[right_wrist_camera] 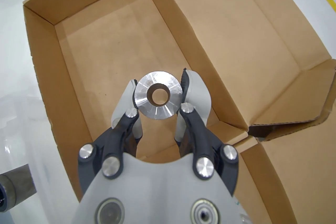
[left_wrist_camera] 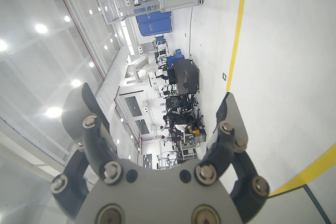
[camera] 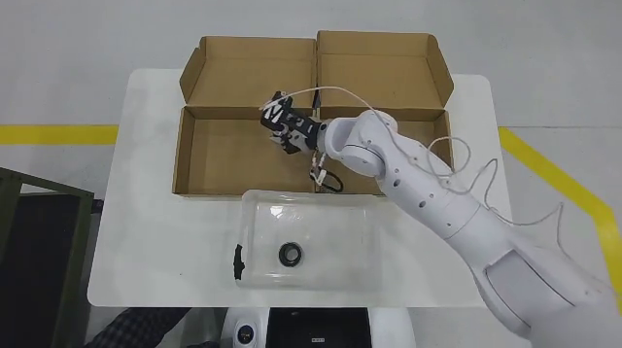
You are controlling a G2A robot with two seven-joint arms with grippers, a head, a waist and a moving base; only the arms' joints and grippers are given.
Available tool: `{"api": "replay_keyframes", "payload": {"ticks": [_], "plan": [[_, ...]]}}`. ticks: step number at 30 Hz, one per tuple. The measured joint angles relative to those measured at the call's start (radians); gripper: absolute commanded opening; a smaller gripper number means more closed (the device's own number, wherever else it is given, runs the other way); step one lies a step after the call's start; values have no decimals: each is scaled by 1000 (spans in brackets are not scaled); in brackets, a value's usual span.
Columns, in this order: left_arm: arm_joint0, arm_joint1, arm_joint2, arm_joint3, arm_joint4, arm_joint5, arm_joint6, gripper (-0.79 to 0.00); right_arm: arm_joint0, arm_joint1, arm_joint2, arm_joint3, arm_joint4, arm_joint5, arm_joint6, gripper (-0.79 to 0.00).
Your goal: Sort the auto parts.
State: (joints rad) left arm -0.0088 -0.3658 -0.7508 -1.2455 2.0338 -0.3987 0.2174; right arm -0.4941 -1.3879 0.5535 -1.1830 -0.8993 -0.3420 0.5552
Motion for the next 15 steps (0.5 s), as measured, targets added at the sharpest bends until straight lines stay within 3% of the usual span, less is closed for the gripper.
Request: {"api": "replay_keyframes", "payload": {"ticks": [9, 12, 15], "plan": [[0, 0, 0, 0, 0, 0, 0, 0, 21, -44, -32, 92, -30, 14, -8, -770], [0, 0, 0, 0, 0, 0, 0, 0, 24, -57, -40, 115, -42, 18, -12, -730], [0, 0, 0, 0, 0, 0, 0, 0, 27, -69, -48, 133, -60, 23, -10, -634]]}}
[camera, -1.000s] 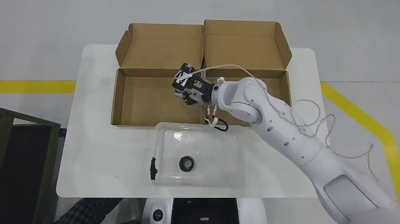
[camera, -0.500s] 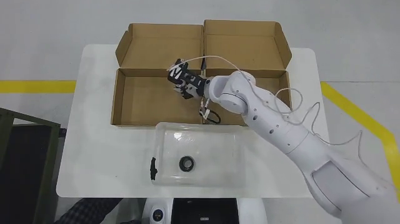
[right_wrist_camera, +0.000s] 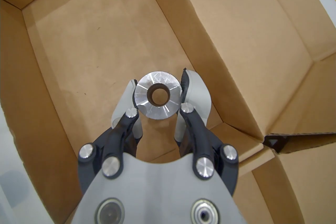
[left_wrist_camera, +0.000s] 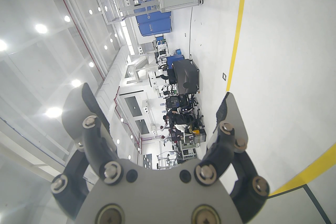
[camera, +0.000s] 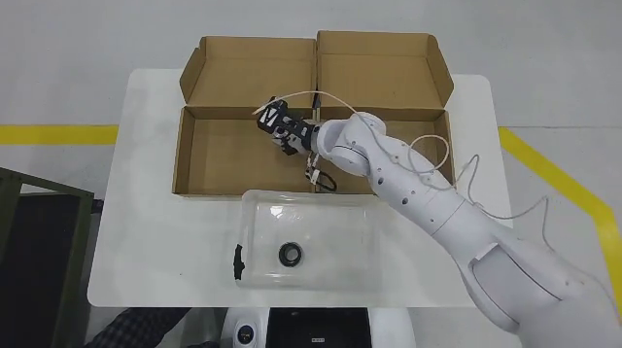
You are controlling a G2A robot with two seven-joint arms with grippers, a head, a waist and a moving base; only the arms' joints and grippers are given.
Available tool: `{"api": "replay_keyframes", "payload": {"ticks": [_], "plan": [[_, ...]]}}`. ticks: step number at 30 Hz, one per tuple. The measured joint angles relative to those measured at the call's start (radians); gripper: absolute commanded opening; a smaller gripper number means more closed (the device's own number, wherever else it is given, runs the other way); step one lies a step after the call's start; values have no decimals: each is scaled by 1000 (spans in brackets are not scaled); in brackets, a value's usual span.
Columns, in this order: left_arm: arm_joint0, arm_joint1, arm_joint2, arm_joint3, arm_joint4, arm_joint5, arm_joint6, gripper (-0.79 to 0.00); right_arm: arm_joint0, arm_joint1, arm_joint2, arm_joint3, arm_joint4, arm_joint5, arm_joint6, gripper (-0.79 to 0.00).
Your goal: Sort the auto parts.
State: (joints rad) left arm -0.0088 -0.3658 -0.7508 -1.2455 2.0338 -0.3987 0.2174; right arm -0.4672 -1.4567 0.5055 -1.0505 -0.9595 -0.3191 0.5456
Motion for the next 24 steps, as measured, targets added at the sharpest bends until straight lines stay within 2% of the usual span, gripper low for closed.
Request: {"api": "replay_keyframes", "payload": {"ticks": [5, 14, 20, 24], "plan": [[0, 0, 0, 0, 0, 0, 0, 0, -1, -15, -4, 25, -19, 2, -1, -496], [0, 0, 0, 0, 0, 0, 0, 0, -14, -27, 13, 32, -47, -8, -7, -431], [0, 0, 0, 0, 0, 0, 0, 0, -53, -2, 65, -82, -99, -16, -10, -379], [0, 0, 0, 0, 0, 0, 0, 0, -120, 35, 125, -234, -155, -38, 15, -317]]}}
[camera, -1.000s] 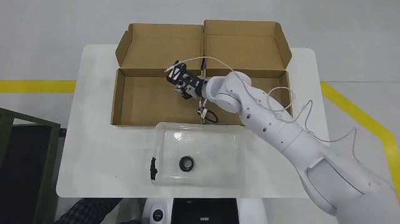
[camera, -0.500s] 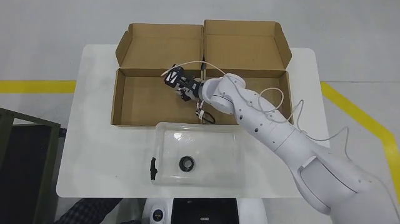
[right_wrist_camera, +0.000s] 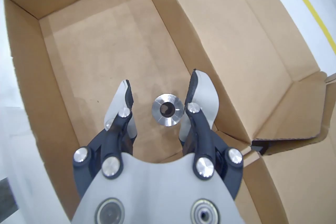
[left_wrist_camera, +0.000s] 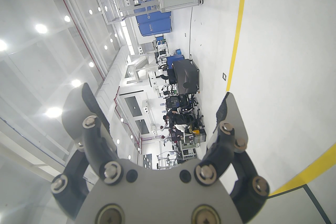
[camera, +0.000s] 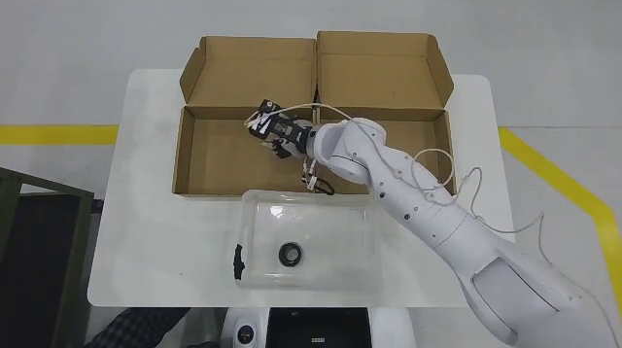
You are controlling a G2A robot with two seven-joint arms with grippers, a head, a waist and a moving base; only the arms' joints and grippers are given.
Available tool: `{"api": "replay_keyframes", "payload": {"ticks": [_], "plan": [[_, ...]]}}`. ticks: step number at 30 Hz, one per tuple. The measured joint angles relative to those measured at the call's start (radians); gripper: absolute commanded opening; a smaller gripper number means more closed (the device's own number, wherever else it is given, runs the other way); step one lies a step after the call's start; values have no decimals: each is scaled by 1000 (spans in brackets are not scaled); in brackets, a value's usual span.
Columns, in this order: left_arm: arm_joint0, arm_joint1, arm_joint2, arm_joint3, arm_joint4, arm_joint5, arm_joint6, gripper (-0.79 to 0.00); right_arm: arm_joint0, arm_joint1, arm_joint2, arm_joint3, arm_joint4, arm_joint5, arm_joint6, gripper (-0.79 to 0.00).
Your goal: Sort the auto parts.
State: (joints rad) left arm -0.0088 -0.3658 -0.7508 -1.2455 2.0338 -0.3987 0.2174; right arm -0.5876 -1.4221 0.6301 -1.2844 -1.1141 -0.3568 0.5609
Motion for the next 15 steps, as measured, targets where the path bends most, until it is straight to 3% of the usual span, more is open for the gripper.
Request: {"api": "replay_keyframes", "payload": {"ticks": [11, 15], "plan": [[0, 0, 0, 0, 0, 0, 0, 0, -260, 95, 142, -420, -129, -172, 60, -154], [0, 0, 0, 0, 0, 0, 0, 0, -373, 127, 193, -556, -164, -246, 77, -148]]}}
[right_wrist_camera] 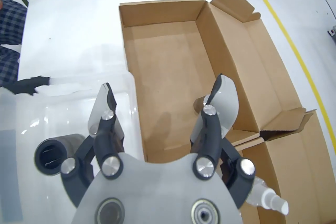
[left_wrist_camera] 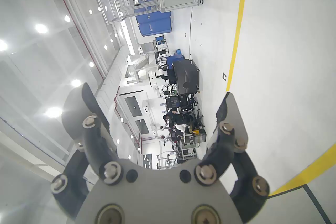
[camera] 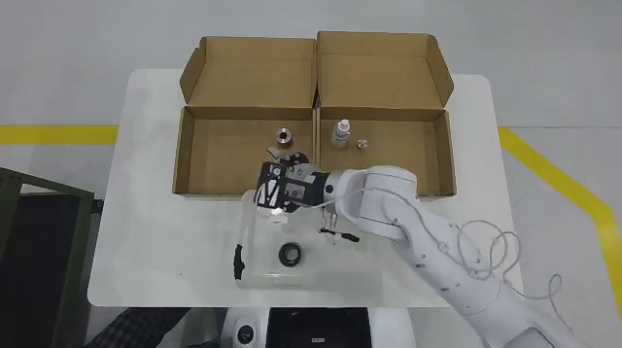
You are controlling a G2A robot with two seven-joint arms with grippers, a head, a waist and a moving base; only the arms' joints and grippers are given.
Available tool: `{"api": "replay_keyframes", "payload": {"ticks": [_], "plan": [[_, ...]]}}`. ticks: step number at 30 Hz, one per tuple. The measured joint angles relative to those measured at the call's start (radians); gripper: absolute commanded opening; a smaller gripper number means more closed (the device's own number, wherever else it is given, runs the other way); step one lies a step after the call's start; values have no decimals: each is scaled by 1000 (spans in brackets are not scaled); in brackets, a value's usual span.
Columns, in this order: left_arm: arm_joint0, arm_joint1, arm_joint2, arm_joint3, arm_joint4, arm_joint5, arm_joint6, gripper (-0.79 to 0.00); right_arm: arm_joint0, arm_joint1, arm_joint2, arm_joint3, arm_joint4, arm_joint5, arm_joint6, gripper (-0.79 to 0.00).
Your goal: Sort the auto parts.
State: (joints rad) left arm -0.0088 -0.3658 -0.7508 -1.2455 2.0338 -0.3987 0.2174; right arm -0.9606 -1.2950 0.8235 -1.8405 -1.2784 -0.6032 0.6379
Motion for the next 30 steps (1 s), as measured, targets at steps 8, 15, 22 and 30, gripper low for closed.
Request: {"api": "replay_keyframes", "payload": {"ticks": [8, 15, 22, 30], "plan": [[0, 0, 0, 0, 0, 0, 0, 0, -167, 43, 70, -144, -51, -102, -13, -126], [0, 0, 0, 0, 0, 0, 0, 0, -267, 71, 106, -193, -118, -183, -52, -117], [0, 0, 0, 0, 0, 0, 0, 0, -312, 89, 110, -185, -166, -248, -78, -132], [0, 0, 0, 0, 0, 0, 0, 0, -318, 96, 88, -128, -202, -270, -99, -154]]}}
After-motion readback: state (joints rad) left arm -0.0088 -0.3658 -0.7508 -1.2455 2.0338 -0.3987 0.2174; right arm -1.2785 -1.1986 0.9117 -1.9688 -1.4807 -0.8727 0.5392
